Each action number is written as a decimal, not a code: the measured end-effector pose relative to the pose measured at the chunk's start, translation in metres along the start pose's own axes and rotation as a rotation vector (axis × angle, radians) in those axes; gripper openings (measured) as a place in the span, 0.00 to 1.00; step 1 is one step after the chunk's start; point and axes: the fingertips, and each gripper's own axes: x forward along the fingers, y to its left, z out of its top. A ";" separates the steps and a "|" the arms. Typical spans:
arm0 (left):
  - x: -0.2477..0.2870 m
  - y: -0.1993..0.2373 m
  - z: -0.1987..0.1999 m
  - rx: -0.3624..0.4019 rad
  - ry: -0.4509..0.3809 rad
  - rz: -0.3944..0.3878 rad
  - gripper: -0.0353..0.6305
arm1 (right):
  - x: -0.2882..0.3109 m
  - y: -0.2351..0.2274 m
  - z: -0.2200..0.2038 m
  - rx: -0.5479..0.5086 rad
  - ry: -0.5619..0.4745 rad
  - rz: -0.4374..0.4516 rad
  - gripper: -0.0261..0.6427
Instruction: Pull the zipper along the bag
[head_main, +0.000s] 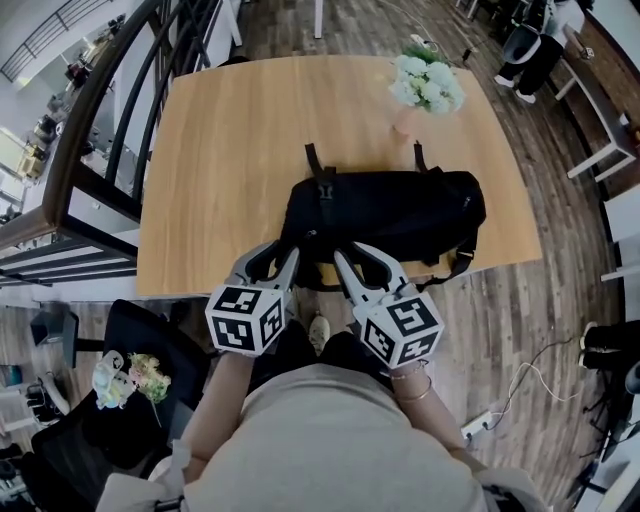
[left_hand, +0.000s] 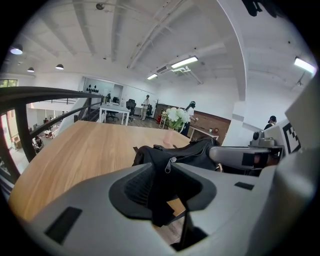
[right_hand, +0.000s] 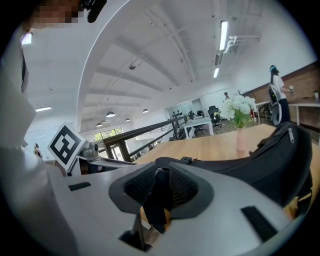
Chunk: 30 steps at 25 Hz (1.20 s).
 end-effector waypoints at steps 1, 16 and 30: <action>0.000 0.002 0.000 -0.006 0.000 0.002 0.24 | 0.000 0.001 -0.001 -0.004 0.006 0.000 0.16; -0.001 0.027 -0.003 -0.051 0.025 -0.064 0.24 | 0.022 0.007 -0.009 -0.024 0.067 -0.054 0.16; 0.013 0.020 -0.020 -0.028 0.107 -0.210 0.29 | 0.036 0.018 -0.018 -0.068 0.132 -0.092 0.16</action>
